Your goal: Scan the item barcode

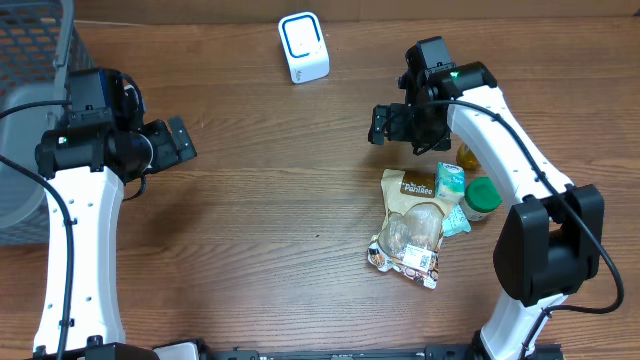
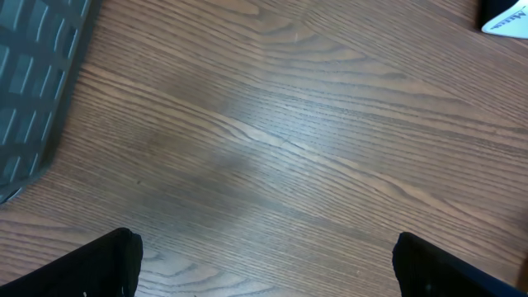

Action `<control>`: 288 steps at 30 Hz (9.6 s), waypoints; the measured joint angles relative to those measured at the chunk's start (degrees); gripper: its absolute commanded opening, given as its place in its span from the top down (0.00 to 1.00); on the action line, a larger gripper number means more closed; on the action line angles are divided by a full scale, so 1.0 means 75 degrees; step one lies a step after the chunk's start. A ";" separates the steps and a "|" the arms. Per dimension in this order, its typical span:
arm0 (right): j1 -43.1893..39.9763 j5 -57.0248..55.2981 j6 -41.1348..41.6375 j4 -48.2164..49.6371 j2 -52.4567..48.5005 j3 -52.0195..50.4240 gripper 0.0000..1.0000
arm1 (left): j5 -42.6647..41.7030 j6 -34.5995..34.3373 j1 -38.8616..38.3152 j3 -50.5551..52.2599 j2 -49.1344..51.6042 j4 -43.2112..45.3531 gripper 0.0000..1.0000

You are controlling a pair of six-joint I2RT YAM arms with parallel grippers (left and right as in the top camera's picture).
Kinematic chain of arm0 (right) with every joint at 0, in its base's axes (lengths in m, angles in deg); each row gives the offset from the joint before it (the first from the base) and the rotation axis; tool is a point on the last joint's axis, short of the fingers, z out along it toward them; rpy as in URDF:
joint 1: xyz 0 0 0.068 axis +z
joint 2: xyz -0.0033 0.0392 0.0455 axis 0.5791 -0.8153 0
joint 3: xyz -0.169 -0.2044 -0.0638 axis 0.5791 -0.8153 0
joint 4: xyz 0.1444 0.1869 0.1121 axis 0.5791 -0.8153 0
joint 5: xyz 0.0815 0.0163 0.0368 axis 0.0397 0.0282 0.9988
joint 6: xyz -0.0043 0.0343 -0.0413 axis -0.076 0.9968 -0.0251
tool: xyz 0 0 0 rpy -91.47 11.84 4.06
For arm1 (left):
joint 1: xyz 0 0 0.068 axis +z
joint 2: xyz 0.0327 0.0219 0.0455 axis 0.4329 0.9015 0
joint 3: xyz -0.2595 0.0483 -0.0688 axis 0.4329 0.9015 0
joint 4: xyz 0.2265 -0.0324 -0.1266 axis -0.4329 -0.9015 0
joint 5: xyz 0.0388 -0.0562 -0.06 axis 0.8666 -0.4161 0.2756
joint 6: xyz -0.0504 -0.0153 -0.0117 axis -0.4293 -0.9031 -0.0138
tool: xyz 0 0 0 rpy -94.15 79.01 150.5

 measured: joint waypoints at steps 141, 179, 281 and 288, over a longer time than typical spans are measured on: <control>-0.1853 -0.0775 -0.1052 0.7816 1.4828 -1.2485 0.00 | 0.0000 0.0000 0.0000 0.0000 0.0000 0.0000 0.00; -0.1853 -0.0778 -0.1032 0.7813 1.4828 -1.2485 0.00 | 0.0000 0.0000 0.0000 -0.0041 -0.4549 0.0003 0.00; -0.1853 -0.0807 -0.1029 0.7813 1.4828 -1.2485 0.00 | 0.0720 0.0041 -0.0676 1.0692 -1.1100 0.7784 0.01; -0.1853 -0.0807 -0.1035 0.7813 1.4828 -1.2485 0.00 | 0.0627 0.0985 -0.0676 1.0695 -1.1100 0.7624 0.01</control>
